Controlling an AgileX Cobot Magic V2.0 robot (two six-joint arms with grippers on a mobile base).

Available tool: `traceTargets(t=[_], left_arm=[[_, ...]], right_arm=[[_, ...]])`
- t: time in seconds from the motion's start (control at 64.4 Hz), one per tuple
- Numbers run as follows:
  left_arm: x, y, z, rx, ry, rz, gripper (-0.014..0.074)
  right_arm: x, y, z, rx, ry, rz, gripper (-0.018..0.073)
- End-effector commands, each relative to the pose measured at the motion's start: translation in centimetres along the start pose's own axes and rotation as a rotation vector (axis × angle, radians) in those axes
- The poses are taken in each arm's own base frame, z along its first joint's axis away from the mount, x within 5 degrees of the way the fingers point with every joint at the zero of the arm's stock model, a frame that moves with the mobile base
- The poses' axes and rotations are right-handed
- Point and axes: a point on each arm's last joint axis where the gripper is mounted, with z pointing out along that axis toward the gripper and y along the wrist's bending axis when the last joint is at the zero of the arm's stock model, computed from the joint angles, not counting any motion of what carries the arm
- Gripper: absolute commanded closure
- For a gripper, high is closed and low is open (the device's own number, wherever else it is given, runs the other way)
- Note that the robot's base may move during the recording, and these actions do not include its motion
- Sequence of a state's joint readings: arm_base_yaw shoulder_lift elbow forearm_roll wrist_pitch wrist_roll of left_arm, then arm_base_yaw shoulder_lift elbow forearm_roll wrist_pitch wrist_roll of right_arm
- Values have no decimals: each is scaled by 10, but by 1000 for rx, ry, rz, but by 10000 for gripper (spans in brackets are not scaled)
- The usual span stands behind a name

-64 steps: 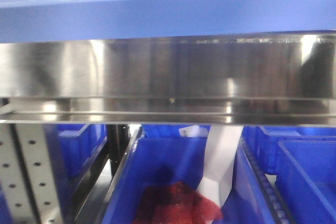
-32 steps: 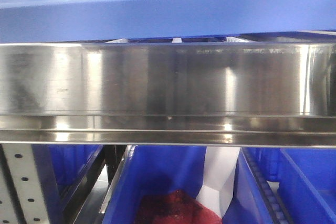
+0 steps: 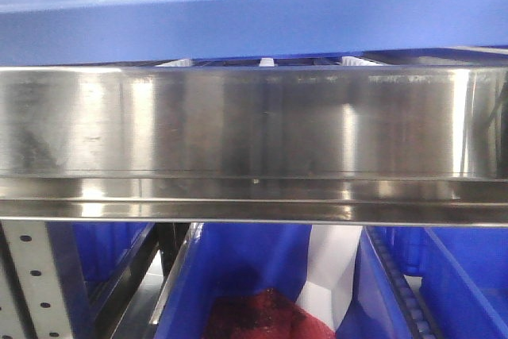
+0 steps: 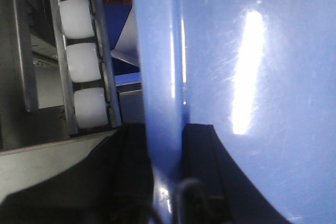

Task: Grab blue tray and place on right shelf
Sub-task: 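Drive up to the metal shelf holding the tray above its edge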

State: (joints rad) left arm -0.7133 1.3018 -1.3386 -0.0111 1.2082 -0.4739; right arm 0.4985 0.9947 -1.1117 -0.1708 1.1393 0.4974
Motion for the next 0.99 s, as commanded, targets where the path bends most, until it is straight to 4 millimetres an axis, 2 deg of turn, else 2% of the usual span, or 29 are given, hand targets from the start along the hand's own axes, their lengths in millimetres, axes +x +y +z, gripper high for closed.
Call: traceTargets(t=[0.0,0.978], left_arm=[[6,3,-14,-25,15,45,645],[2,2,-17,-16,-24,57,645]], right_arm=[[-11,-2,-13,5,-121,-45,503],[-13,-1,-15,-3,-137,-57,503]])
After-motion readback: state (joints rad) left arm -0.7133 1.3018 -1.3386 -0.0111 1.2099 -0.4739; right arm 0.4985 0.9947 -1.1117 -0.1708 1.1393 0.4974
